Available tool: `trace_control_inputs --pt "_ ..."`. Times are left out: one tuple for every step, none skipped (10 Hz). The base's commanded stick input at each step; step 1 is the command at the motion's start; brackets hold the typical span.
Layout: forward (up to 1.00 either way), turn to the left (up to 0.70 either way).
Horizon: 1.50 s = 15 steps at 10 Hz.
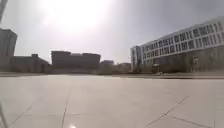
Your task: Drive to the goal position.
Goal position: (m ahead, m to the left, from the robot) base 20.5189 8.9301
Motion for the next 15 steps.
trace_control_inputs --pt "0.7 0.35" --pt "0.7 0.35" --pt "0.7 0.35" --pt "0.7 0.35" --pt "0.7 0.35" --pt "0.7 0.35" --pt "0.7 0.35" --pt "0.7 0.25" --pt "0.7 0.0" --pt "0.7 0.0" --pt "0.7 0.0" --pt "0.7 0.0" --pt "0.7 0.0" --pt "0.7 0.0" --pt "0.7 0.0"
